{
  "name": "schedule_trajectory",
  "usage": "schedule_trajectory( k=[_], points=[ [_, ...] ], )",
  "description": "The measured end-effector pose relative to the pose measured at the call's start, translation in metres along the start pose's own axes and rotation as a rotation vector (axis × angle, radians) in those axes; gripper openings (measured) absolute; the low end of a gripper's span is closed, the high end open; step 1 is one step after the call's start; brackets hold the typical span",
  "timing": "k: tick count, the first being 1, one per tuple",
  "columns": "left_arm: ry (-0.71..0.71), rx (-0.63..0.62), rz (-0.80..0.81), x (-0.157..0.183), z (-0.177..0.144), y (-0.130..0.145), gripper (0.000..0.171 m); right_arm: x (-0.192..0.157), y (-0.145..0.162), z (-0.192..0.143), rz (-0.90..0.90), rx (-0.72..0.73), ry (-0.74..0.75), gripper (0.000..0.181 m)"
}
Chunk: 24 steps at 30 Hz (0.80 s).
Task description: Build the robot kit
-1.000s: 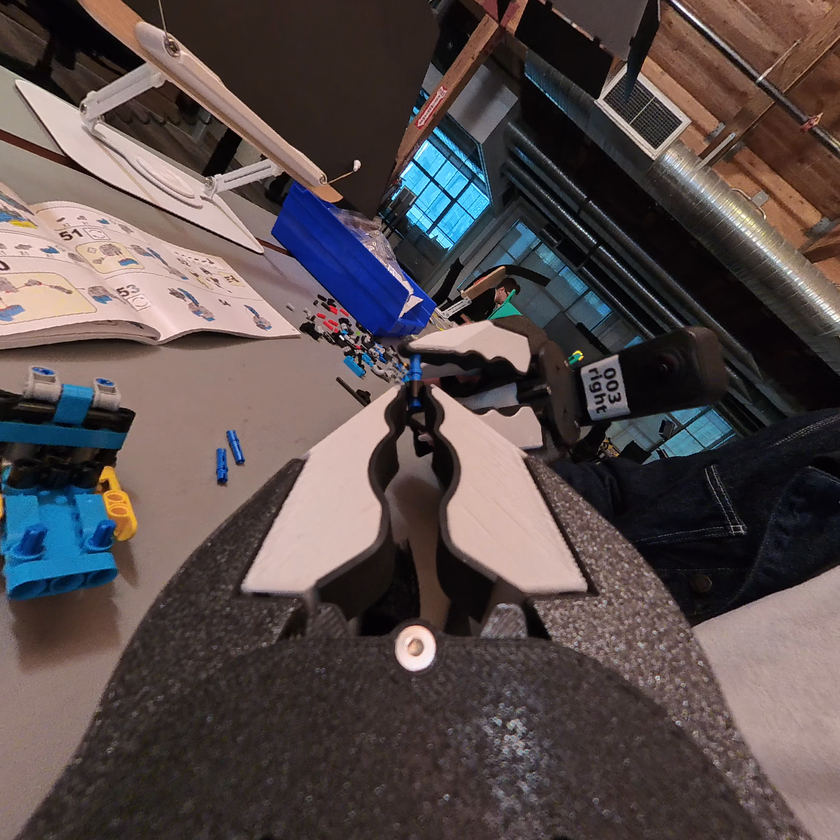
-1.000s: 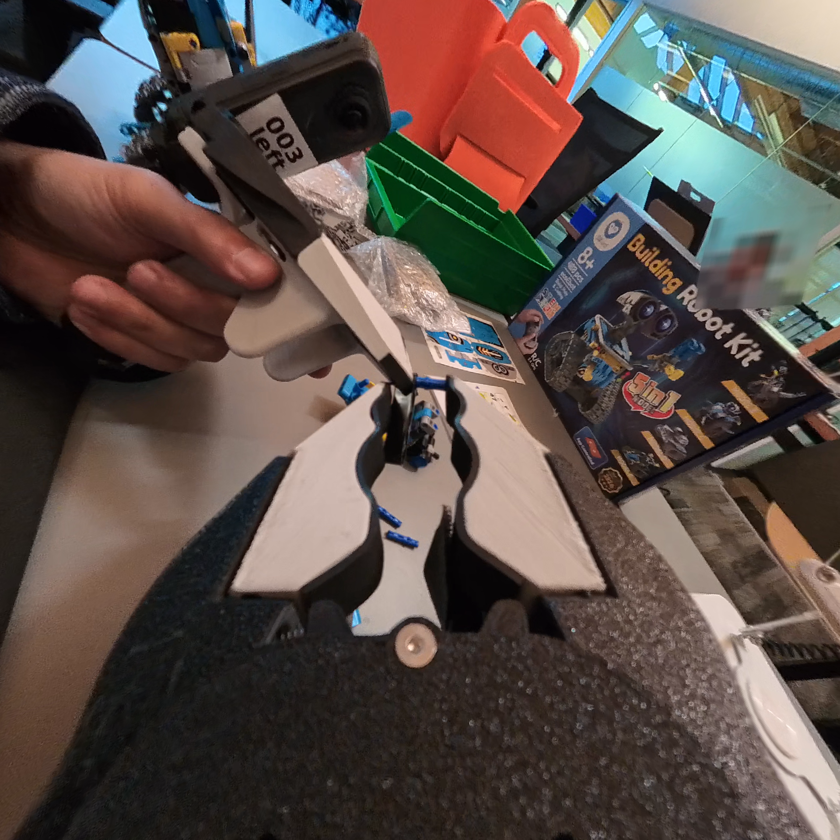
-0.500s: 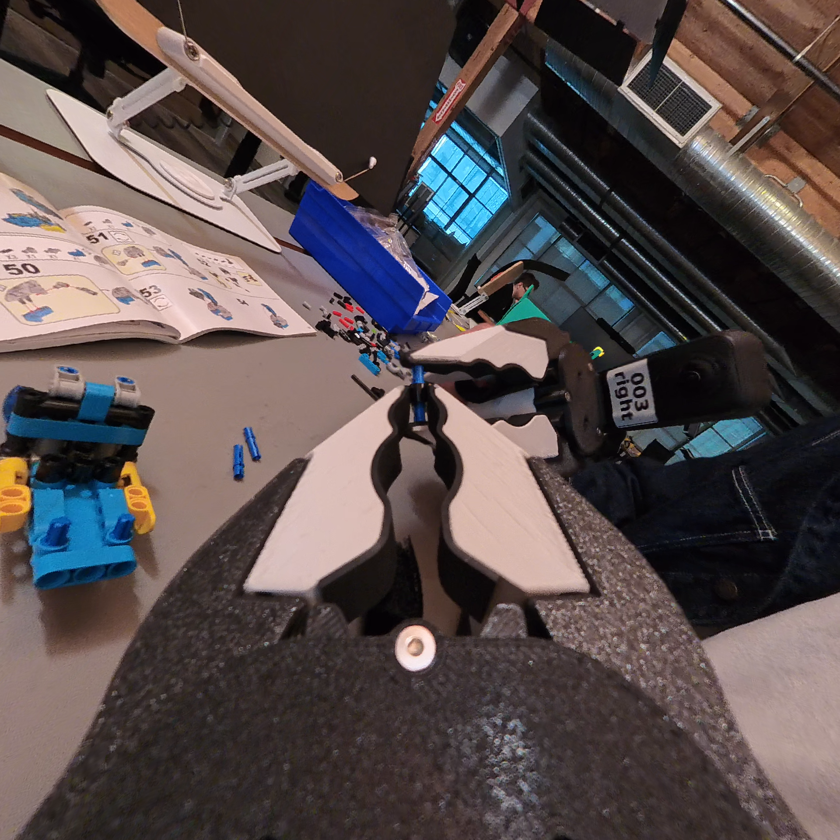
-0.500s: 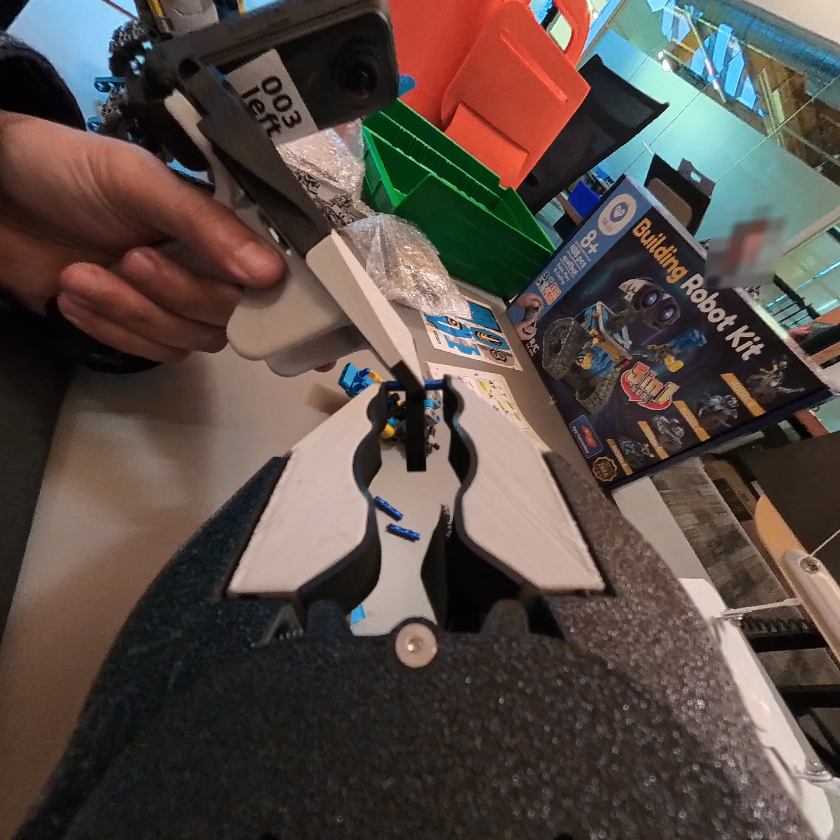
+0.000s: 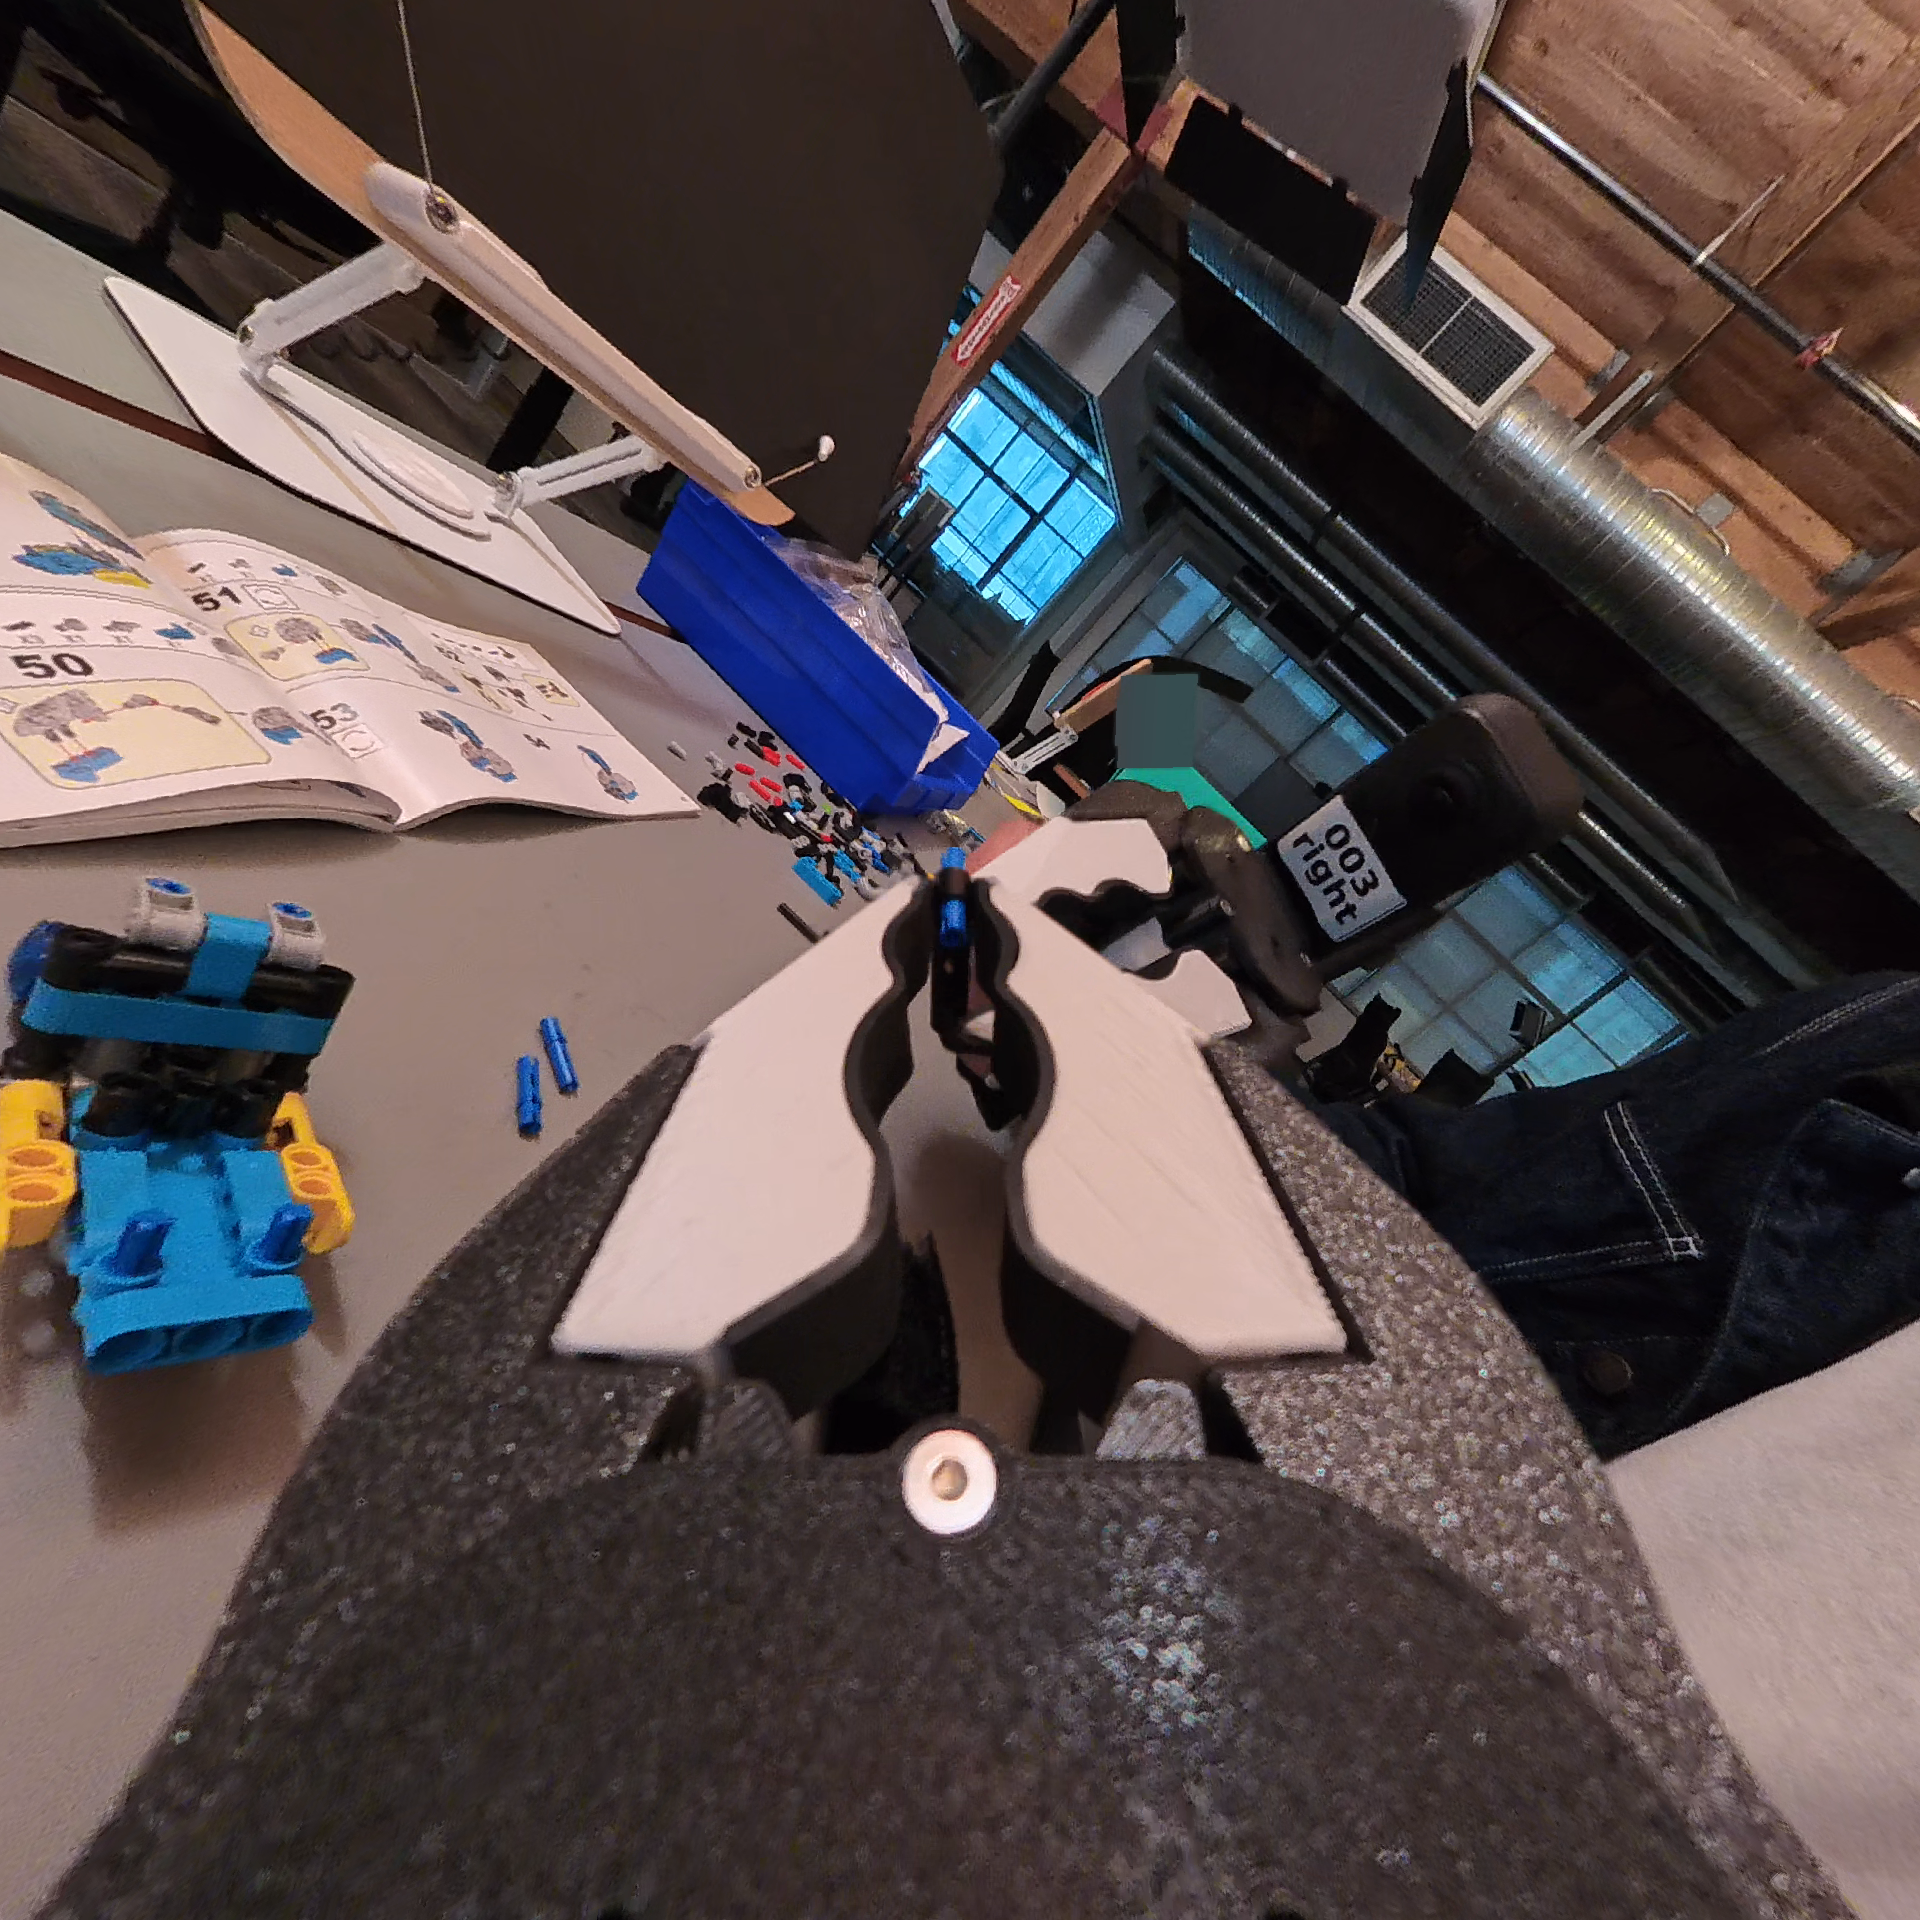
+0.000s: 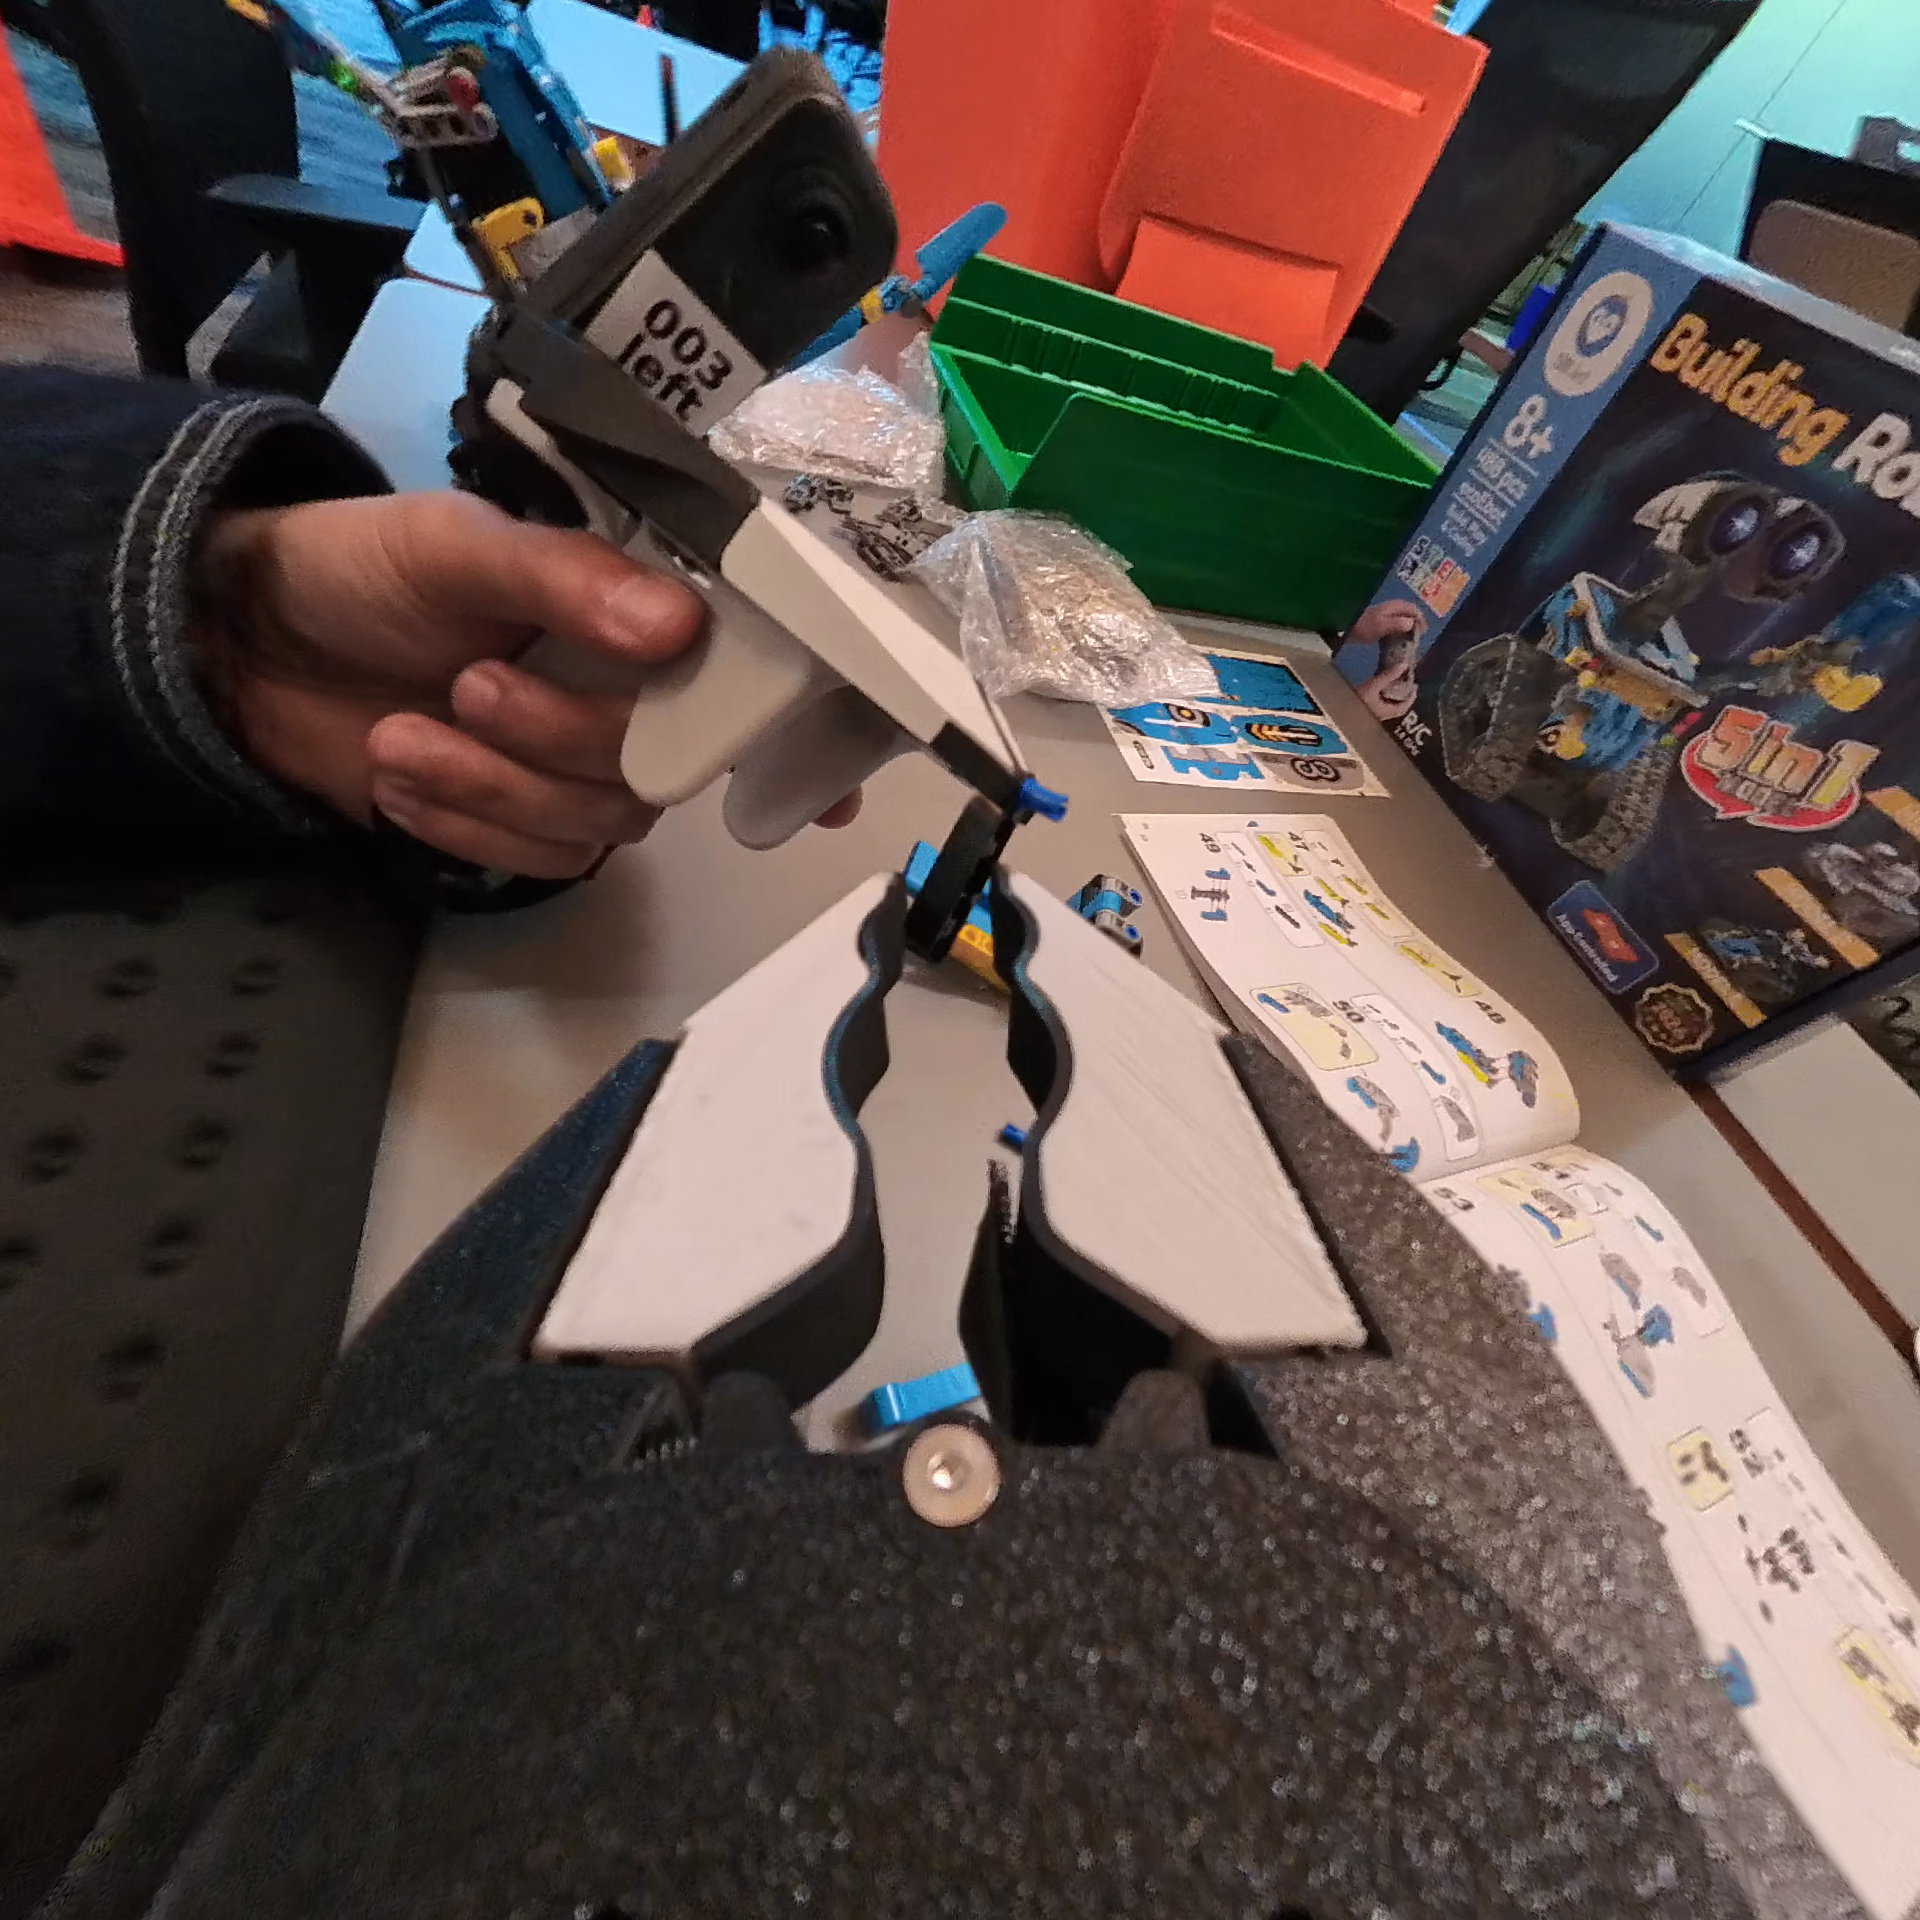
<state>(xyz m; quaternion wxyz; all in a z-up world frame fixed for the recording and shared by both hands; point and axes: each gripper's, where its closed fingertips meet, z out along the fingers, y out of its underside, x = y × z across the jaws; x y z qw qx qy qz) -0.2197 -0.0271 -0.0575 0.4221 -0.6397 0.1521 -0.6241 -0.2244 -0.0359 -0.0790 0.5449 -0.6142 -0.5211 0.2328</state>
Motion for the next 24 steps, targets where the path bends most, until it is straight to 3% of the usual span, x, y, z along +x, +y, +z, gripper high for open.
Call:
schedule_trajectory(
  k=[3, 6, 8, 11, 13, 15, 20, 24],
  points=[
    [0.013, 0.018, -0.005, 0.001, -0.002, -0.004, 0.006, 0.001, -0.002, 0.002, 0.090, 0.024, -0.018, 0.015],
    [0.052, 0.024, 0.042, 0.011, -0.004, -0.006, 0.007, -0.006, 0.001, 0.001, 0.283, 0.039, -0.173, 0.027],
    [0.100, 0.006, 0.060, 0.021, -0.003, -0.003, 0.006, -0.019, -0.008, -0.007, 0.413, 0.094, -0.357, 0.016],
    [0.141, -0.006, 0.080, 0.031, -0.001, 0.000, 0.006, -0.025, -0.011, -0.012, 0.524, 0.108, -0.494, 0.008],
    [0.126, 0.023, 0.073, 0.029, -0.002, -0.004, 0.009, -0.019, -0.014, -0.012, 0.603, 0.136, -0.500, 0.006],
    [0.112, 0.024, 0.055, 0.026, -0.001, -0.005, 0.032, -0.013, -0.019, -0.012, 0.671, 0.171, -0.504, 0.006],
    [0.127, 0.008, 0.109, 0.033, 0.002, -0.001, 0.009, -0.016, -0.026, -0.014, 0.701, 0.193, -0.536, 0.006],
    [0.133, 0.020, 0.103, 0.034, 0.001, -0.002, 0.006, -0.017, -0.025, -0.013, 0.700, 0.190, -0.535, 0.006]
  ],
)
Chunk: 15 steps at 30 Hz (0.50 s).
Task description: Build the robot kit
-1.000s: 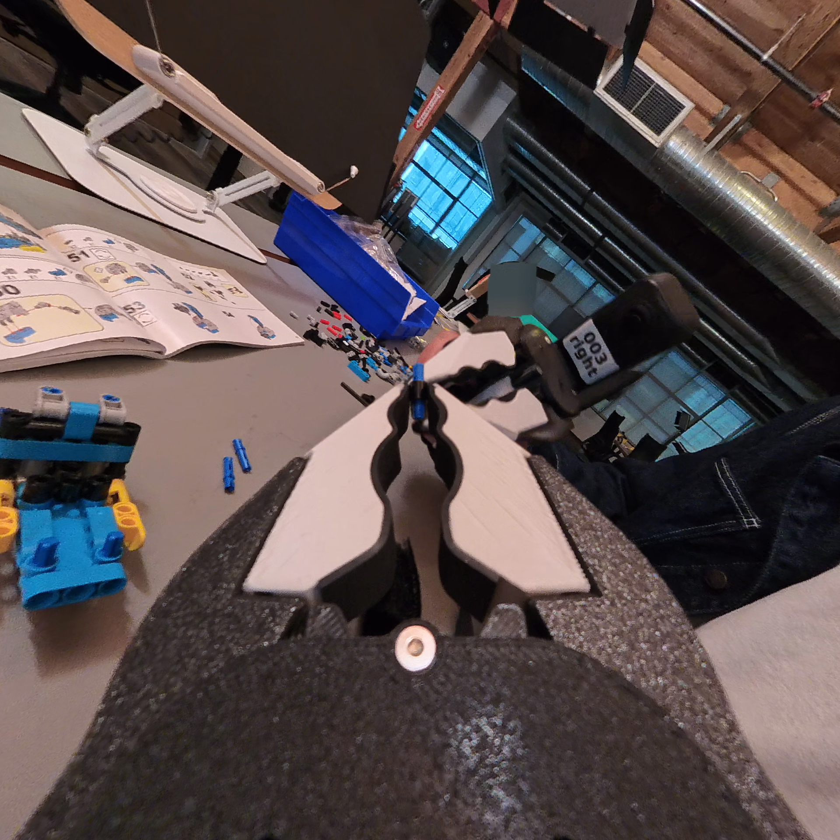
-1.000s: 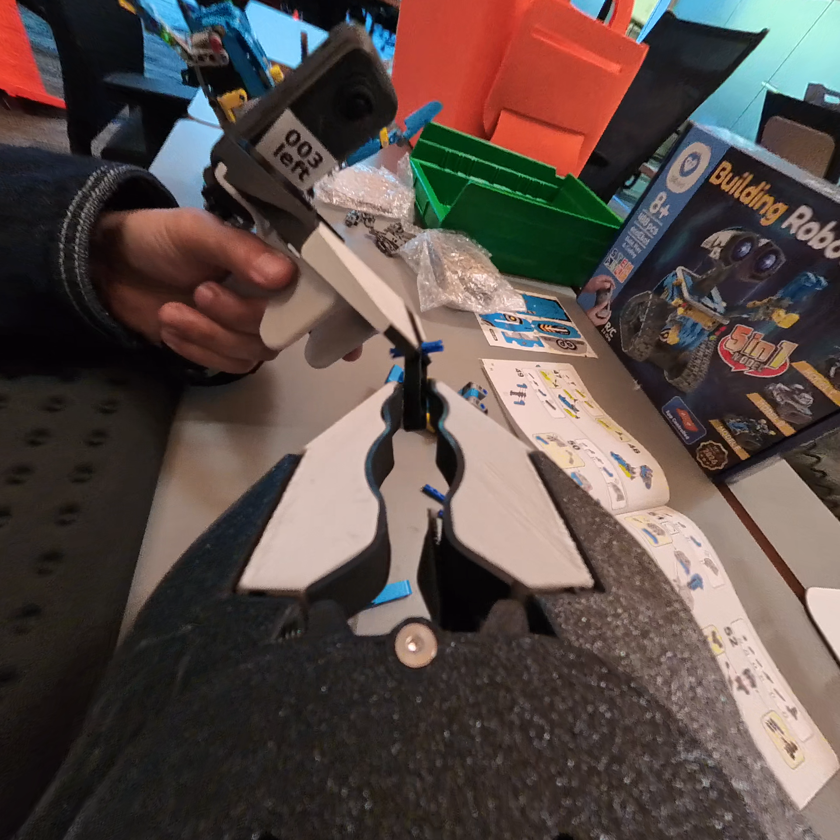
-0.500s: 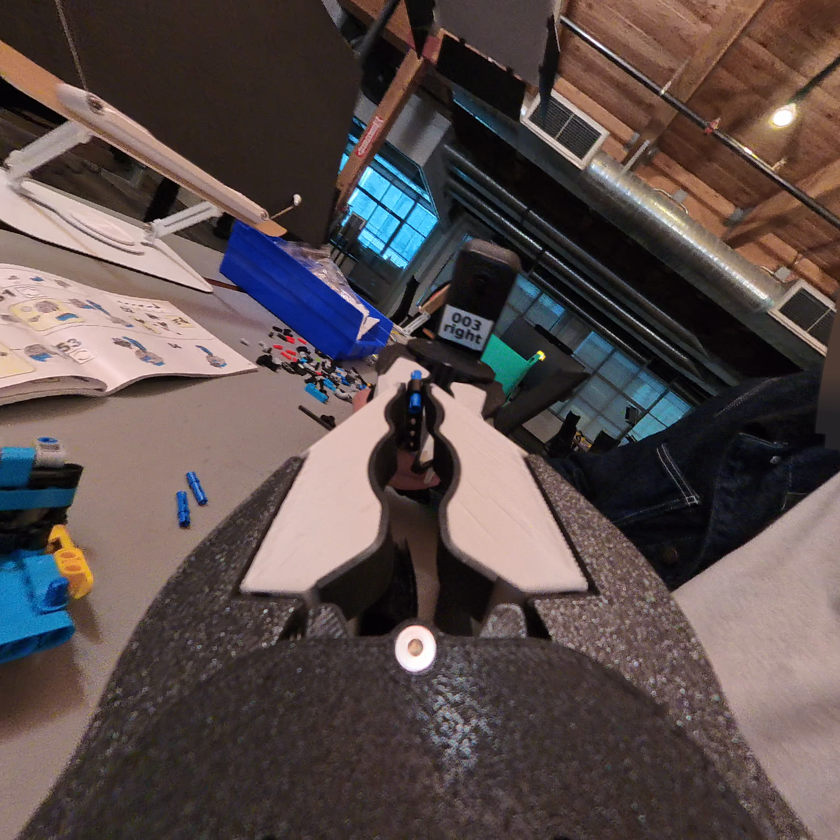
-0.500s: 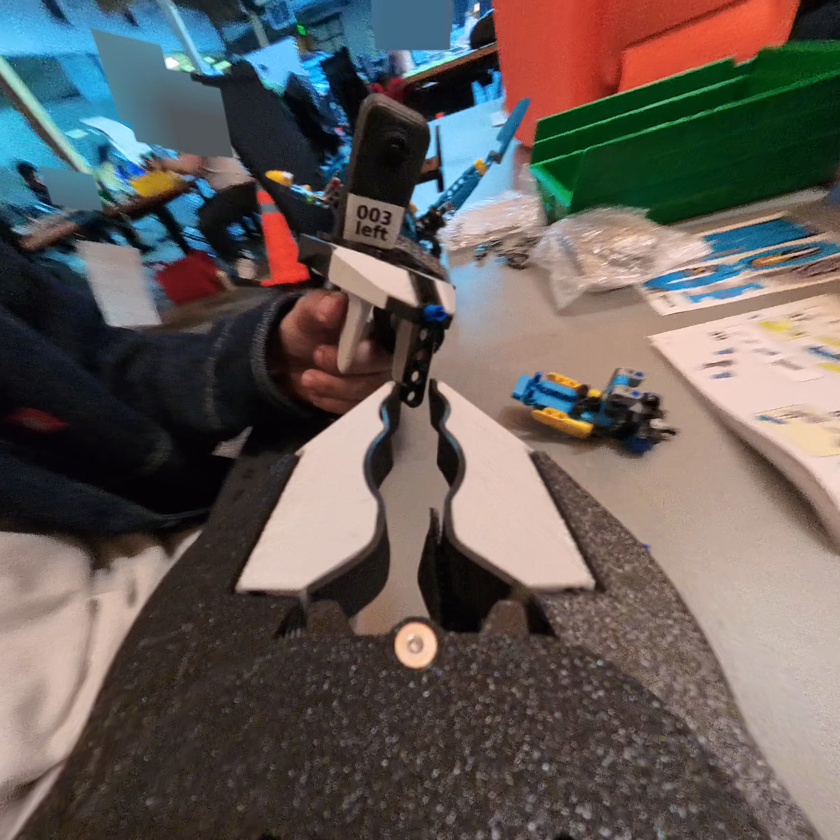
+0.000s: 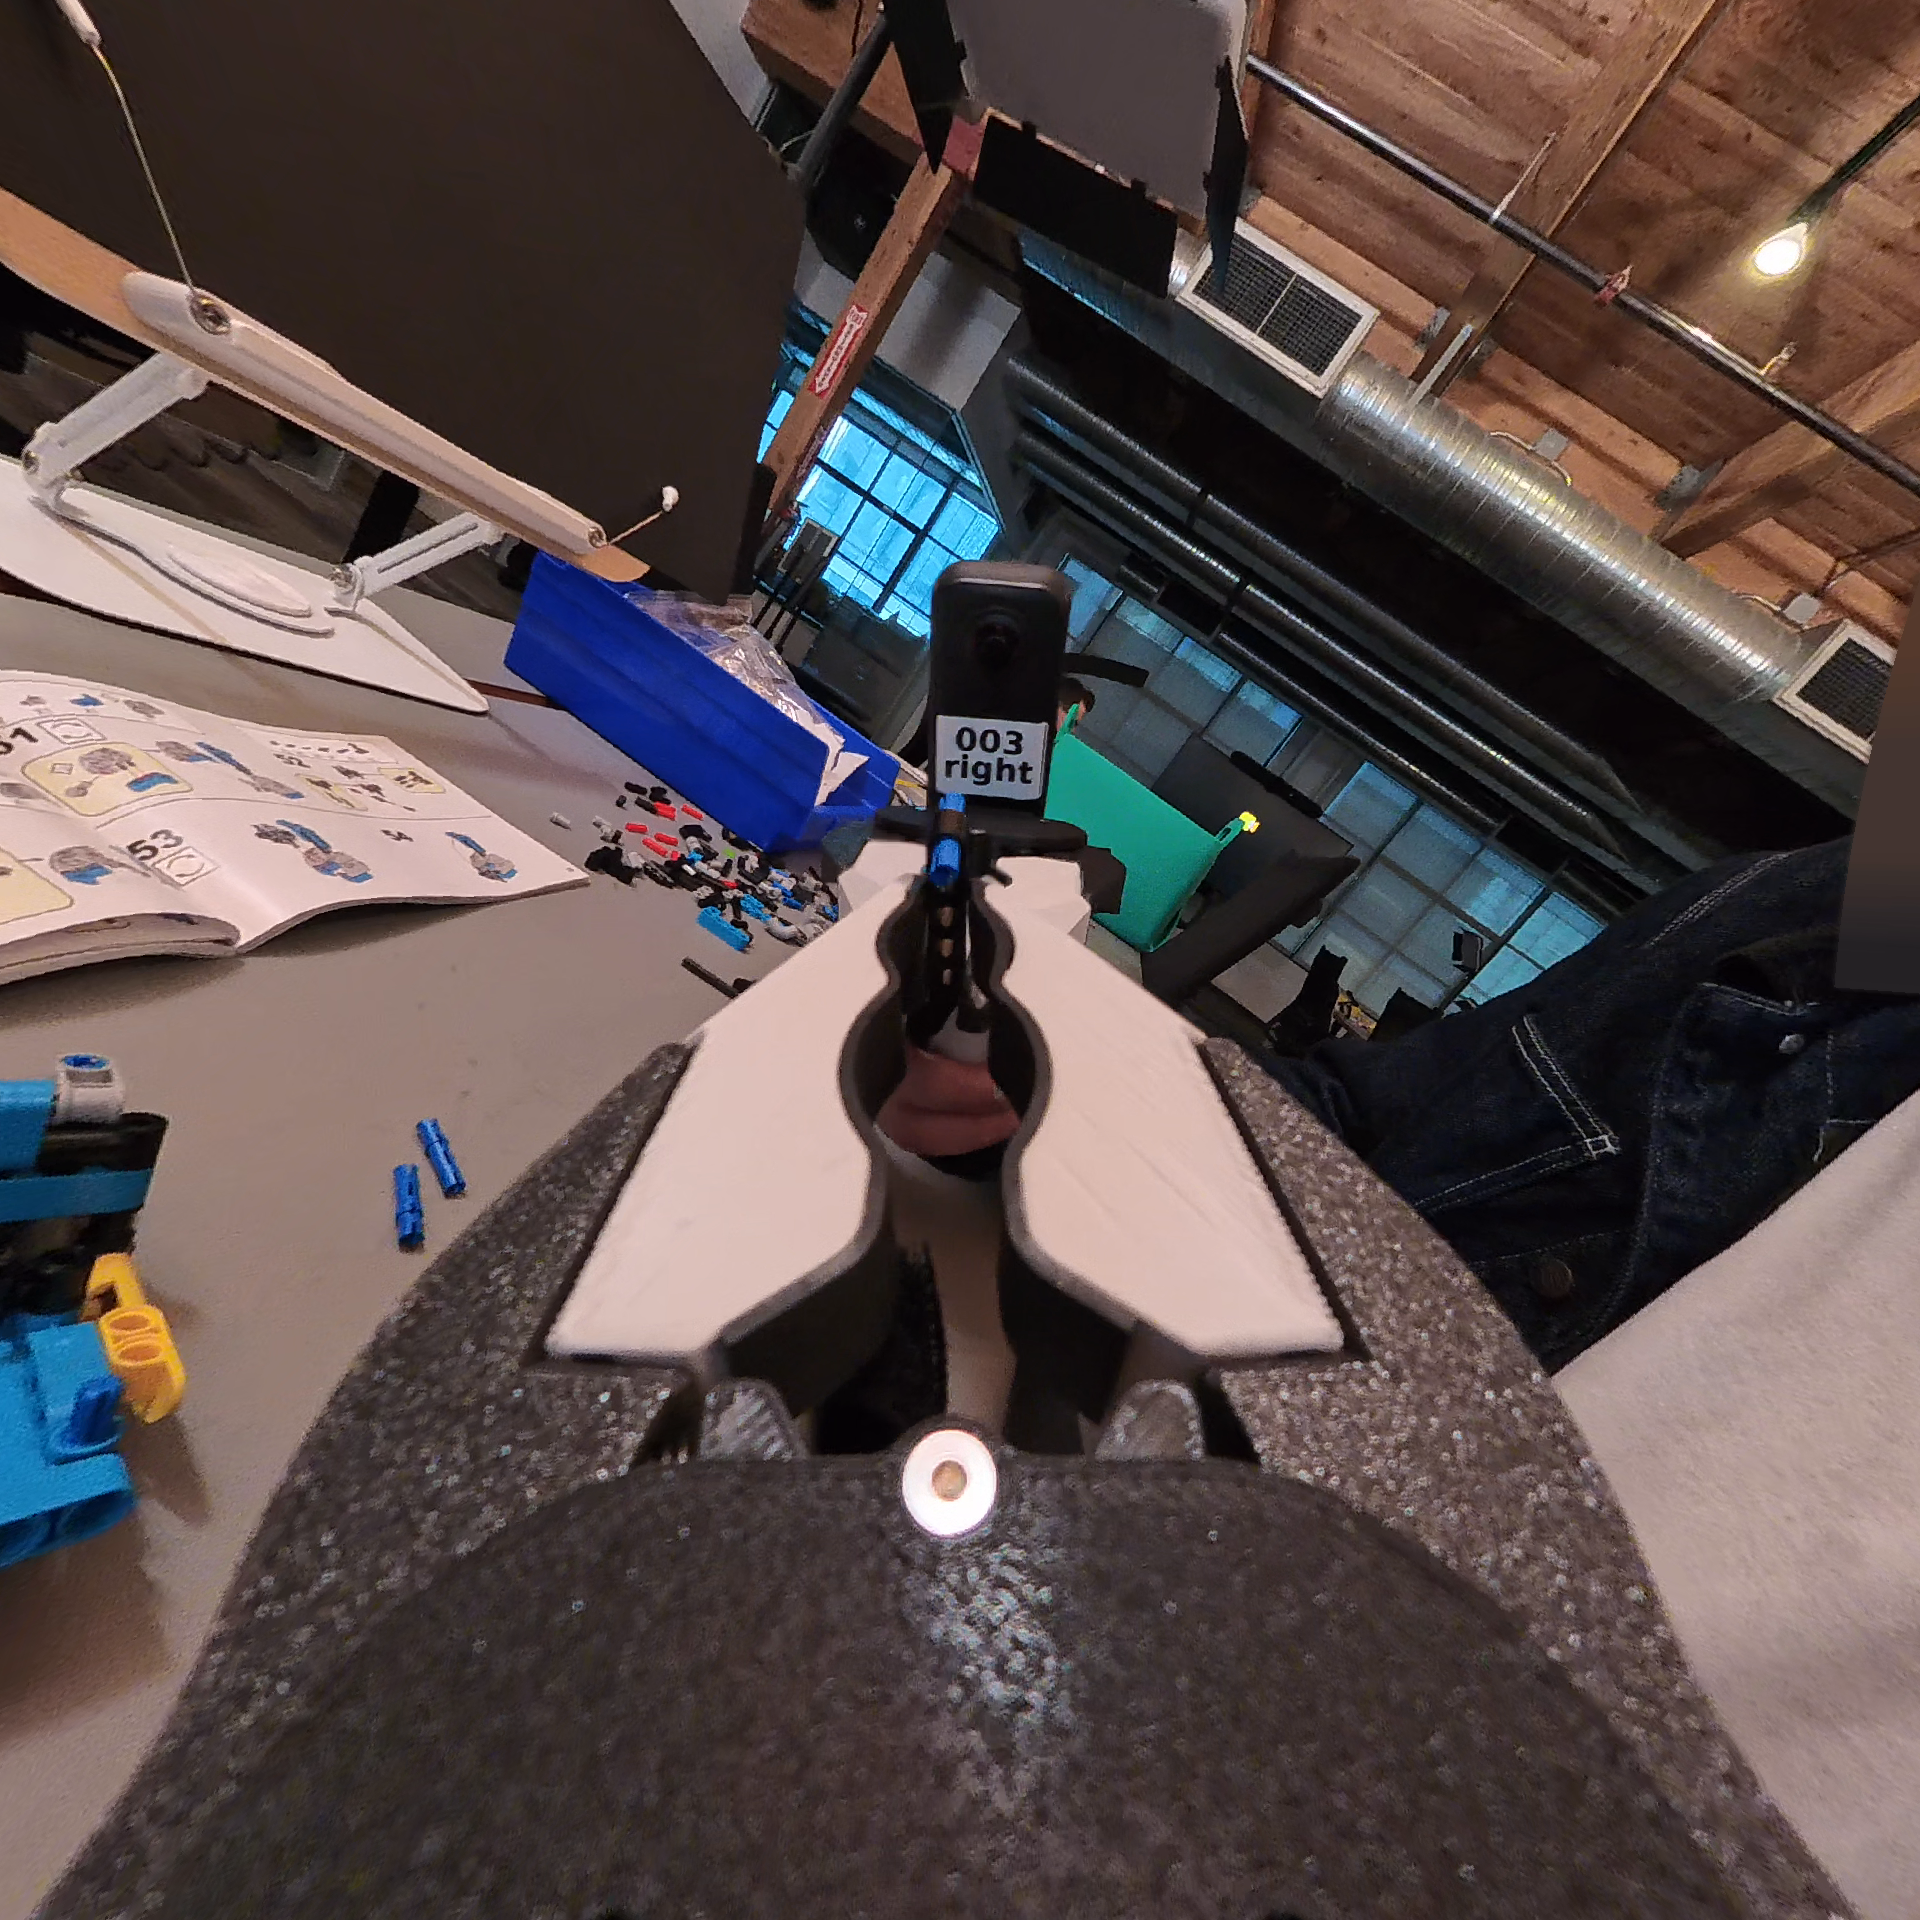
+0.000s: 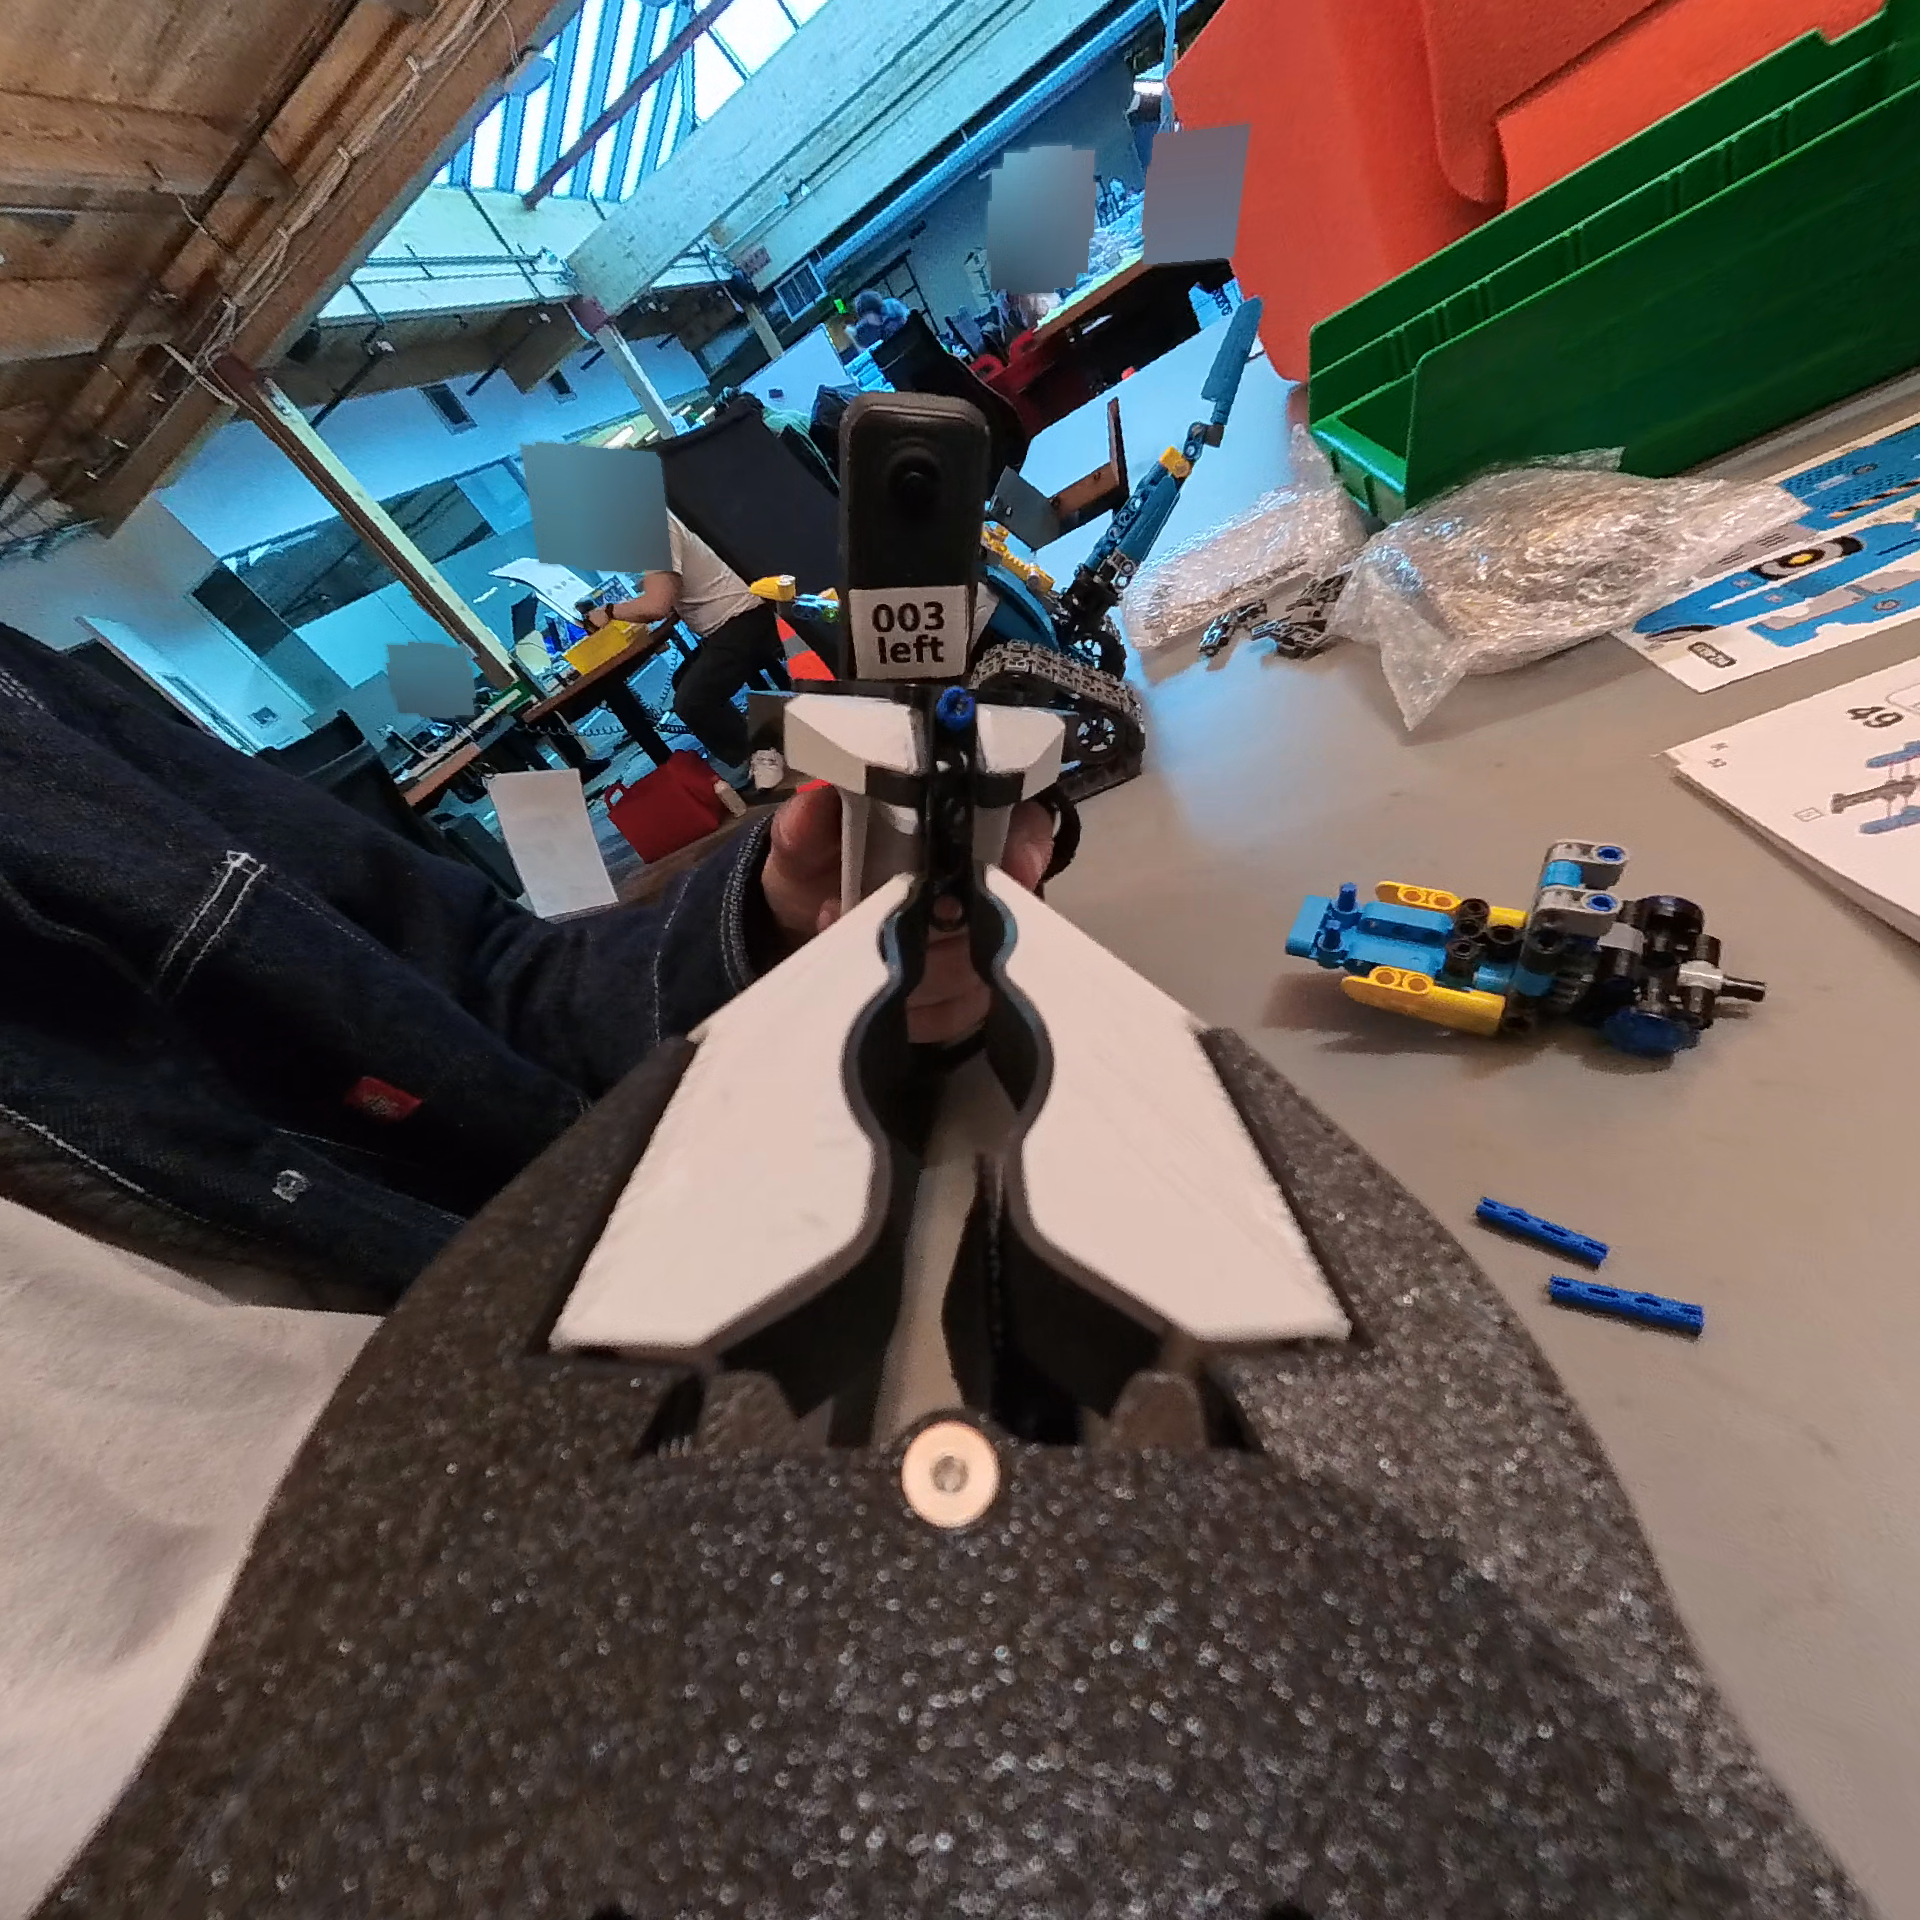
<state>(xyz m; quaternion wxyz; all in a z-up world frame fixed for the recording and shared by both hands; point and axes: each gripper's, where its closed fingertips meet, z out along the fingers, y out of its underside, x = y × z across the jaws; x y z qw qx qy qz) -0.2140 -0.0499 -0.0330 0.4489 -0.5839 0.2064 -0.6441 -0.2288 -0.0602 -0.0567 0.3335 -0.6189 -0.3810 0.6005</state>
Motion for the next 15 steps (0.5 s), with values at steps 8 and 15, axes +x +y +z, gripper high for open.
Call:
schedule_trajectory(
  k=[8, 15],
  points=[
    [0.032, 0.008, -0.029, 0.004, 0.000, -0.002, 0.006, -0.005, 0.001, 0.002, 0.052, 0.015, -0.059, 0.006],
    [-0.194, -0.050, 0.120, -0.027, -0.009, 0.002, 0.007, 0.037, -0.005, -0.031, -0.097, -0.060, 0.190, 0.025]
  ],
)
